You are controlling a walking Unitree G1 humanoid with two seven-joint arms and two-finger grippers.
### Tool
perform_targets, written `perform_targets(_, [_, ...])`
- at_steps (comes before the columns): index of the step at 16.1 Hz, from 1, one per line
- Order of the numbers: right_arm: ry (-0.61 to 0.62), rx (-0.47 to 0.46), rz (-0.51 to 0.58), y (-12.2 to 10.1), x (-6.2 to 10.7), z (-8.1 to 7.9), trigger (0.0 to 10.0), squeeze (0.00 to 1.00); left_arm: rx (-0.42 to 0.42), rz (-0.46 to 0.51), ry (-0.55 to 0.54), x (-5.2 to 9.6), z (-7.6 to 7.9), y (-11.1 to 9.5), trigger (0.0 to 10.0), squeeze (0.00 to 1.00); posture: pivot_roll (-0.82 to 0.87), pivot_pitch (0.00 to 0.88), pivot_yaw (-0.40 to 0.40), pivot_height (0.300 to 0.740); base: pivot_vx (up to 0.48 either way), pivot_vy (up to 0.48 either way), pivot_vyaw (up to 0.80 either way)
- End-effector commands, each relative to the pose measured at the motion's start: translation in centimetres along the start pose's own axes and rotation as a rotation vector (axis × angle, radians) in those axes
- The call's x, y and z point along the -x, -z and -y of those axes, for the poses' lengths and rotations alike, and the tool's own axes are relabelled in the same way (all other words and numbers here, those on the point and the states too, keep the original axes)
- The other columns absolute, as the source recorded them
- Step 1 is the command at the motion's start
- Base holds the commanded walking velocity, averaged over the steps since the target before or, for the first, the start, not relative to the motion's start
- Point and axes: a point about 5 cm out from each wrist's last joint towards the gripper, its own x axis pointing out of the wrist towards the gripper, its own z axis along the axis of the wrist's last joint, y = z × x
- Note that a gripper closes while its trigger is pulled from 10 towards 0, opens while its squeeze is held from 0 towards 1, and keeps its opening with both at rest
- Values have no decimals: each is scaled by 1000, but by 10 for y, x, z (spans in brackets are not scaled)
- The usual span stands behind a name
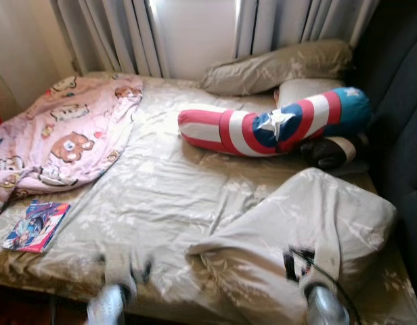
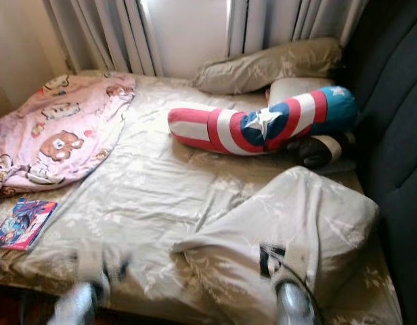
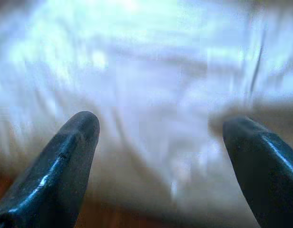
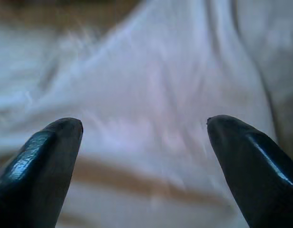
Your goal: Clean up the room
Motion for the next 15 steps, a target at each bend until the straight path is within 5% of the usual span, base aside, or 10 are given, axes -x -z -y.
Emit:
perform_targets(1, [-17, -3, 71, -13, -3, -3, 10000, 0, 12, 66, -10, -3, -2, -12, 10000, 0, 28, 0, -23, 740, 0, 0, 0])
perform_targets(4, [-105, 62, 182, -29, -5, -19, 10000, 0, 39, 163, 20, -8, 11, -31, 10000, 0, 15, 0, -22, 740, 0, 0, 0])
perform_targets(7, [-88, 36, 248, -34, -2, -18, 10000, 0, 42, 206, 51, -4, 17, -33, 10000, 0, 8, 10, -18, 740, 0, 0, 0])
perform_targets(15, [-124, 110, 160, -22, -2, -28, 10000, 0, 36, 235, 73, -8, 16, -46, 10000, 0, 15, 5, -15, 715, 0, 0, 0])
